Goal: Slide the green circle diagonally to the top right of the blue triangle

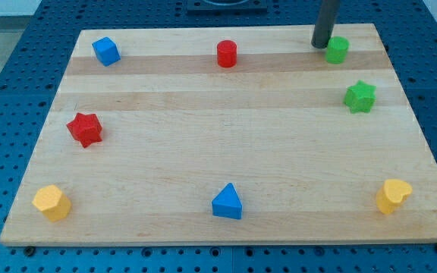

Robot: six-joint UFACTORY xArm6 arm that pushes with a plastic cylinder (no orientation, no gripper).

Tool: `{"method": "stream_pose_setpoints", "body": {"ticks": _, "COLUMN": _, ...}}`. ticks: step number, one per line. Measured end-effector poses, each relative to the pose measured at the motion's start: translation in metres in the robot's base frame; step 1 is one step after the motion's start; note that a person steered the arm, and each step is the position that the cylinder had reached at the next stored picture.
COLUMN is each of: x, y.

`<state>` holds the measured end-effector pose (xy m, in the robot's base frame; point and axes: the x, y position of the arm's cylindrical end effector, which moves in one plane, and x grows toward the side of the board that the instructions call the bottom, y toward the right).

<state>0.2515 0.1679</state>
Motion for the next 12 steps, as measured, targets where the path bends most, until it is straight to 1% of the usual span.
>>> {"method": "stream_pose_setpoints", "body": {"ticks": 2, "x": 0.002, "y": -0.009}}
{"method": "stream_pose_setpoints", "body": {"ticks": 3, "x": 0.043, "y": -0.028}}
{"method": "stream_pose_setpoints", "body": {"ticks": 4, "x": 0.121, "y": -0.031}}
{"method": "stream_pose_setpoints", "body": {"ticks": 5, "x": 0.194, "y": -0.062}}
{"method": "stream_pose_setpoints", "body": {"ticks": 6, "x": 0.229, "y": -0.146}}
{"method": "stream_pose_setpoints", "body": {"ticks": 7, "x": 0.255, "y": -0.233}}
{"method": "stream_pose_setpoints", "body": {"ticks": 8, "x": 0.273, "y": -0.248}}
{"method": "stream_pose_setpoints", "body": {"ticks": 9, "x": 0.274, "y": -0.254}}
{"method": "stream_pose_setpoints", "body": {"ticks": 10, "x": 0.273, "y": -0.325}}
{"method": "stream_pose_setpoints", "body": {"ticks": 12, "x": 0.271, "y": -0.366}}
